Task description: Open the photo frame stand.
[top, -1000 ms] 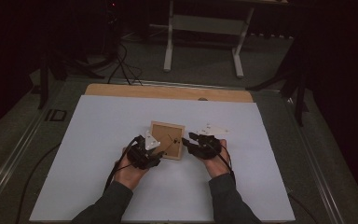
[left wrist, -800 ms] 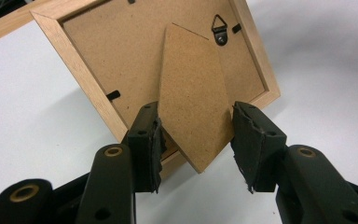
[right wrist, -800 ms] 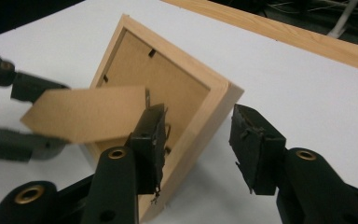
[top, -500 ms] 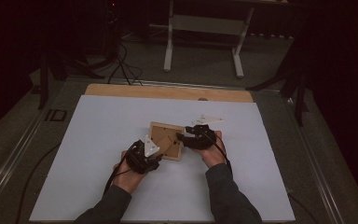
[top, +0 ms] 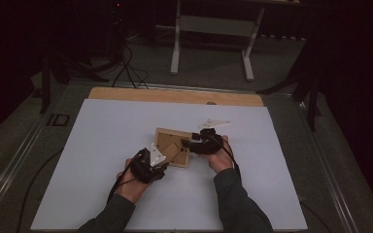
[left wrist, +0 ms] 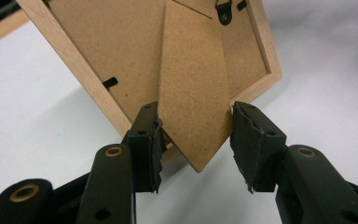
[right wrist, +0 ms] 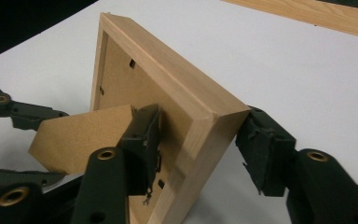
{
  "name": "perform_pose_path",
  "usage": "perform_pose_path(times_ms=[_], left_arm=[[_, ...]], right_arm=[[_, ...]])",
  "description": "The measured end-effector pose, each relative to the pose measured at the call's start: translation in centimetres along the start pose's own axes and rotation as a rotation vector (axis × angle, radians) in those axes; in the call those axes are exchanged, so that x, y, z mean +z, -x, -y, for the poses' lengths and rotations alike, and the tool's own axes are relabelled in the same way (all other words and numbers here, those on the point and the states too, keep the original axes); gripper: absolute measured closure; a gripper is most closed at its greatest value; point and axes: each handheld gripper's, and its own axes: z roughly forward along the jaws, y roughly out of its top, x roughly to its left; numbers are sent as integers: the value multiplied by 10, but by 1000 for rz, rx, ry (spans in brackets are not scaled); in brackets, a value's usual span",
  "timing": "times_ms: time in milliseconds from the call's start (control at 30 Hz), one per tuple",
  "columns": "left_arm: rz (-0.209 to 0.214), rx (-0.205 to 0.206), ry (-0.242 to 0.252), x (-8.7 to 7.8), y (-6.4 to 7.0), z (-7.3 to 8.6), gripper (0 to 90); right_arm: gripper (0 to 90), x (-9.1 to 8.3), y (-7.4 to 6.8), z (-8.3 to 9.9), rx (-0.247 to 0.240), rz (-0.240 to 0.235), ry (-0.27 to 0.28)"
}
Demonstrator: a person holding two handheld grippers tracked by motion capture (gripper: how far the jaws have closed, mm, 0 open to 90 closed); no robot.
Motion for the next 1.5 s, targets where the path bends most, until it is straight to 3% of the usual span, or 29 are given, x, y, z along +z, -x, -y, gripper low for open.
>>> perform_pose_path(times_ms=[133,267,300,333,467,633,833,967,1167,1500], left_arm=[[64,-72,14,-1,-8,0,552],[154,-155,10,1,-16,0,529],[154,-155,10,1,-16,0,531],[188,-190,8,2,-20,0,547],[227,-221,9,1,-25,-1,618],[255,-228,-3,0,-26,-2,677],[243,-228,-16,1,-27,-3,716],[228,-229,-25,4,-28,-4,720],[196,-216,-33,10,-31,-10,724],[167,-240,-42,25,-39,-13,728]], right_arm=[[506,-1,-1,0,-8,4,5],[511,-2,-2,0,-16,3,6],[512,-3,-2,0,-19,4,5],[513,-3,-3,0,-23,6,5],[521,-5,-5,-1,-34,4,6],[530,-7,-7,-1,-32,-3,18],[546,-9,-10,-3,-49,-11,36],[547,-10,-12,-5,-76,9,35],[546,-9,-9,-7,-74,29,43],[540,-8,-10,-11,-92,64,40]])
